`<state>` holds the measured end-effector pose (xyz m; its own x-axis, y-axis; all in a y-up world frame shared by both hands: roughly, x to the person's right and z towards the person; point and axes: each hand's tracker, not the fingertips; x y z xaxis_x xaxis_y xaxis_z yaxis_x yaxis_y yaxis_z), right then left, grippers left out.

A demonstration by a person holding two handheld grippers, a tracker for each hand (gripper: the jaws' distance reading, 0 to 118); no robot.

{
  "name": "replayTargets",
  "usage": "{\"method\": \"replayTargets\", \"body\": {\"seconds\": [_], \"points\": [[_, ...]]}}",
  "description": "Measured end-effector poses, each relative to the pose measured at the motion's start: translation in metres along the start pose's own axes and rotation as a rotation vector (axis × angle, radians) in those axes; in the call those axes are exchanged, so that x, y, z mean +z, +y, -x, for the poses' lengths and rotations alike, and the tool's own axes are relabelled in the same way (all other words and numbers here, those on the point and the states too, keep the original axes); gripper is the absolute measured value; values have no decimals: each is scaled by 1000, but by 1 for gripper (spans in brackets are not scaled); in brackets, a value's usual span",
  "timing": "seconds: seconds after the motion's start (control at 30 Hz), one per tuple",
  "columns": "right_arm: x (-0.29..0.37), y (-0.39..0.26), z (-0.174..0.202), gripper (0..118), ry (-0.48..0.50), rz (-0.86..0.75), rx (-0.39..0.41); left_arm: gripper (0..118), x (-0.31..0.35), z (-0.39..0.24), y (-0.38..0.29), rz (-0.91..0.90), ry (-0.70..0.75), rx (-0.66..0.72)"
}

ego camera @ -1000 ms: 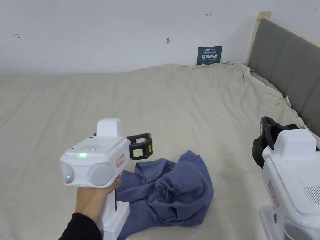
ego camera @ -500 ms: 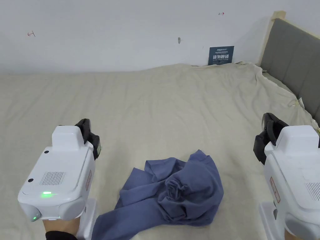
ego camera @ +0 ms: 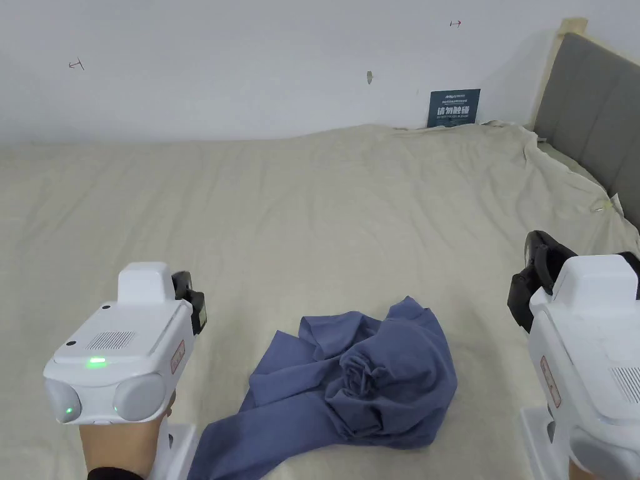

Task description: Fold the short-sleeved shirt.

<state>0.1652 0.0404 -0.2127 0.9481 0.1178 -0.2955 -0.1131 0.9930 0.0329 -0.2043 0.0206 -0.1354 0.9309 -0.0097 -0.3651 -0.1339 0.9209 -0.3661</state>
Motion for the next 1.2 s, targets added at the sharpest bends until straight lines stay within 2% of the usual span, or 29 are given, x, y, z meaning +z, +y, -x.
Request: {"method": "replayTargets", "body": {"seconds": [0.3,0.53,0.6,0.67,0.7,0.73,0.77,0.9,0.93,1.0,1.03,1.13,1.17,1.2], "points": [[0,-10,2,0,8,29,16,0,-26,17,-65,416,-57,69],[-2,-19,6,0,20,57,26,1,-28,17,-123,610,-74,81],[-2,-22,8,0,24,63,27,21,-29,16,-135,636,-70,80],[-2,-24,9,0,29,71,28,70,-27,15,-145,649,-69,67],[-2,-26,9,0,30,74,28,88,-28,14,-149,658,-63,60],[-2,-27,10,0,33,78,29,102,-28,12,-153,670,-57,53],[-2,-28,10,0,34,81,29,102,-27,11,-155,675,-51,52],[-3,-32,11,0,40,97,26,102,-33,8,-160,682,-34,39],[-4,-33,11,0,42,100,25,98,-36,6,-163,687,-27,31],[-4,-34,12,0,42,104,23,75,-42,3,-169,708,-30,13],[-4,-35,12,0,43,107,21,54,-45,2,-174,720,-30,8],[-6,-37,11,0,47,115,23,46,-44,-6,-173,720,-24,-30],[-8,-38,11,0,48,118,23,39,-43,-8,-170,718,-39,-39],[-11,-39,10,0,50,127,21,22,-41,-9,-168,709,-68,-32]]}}
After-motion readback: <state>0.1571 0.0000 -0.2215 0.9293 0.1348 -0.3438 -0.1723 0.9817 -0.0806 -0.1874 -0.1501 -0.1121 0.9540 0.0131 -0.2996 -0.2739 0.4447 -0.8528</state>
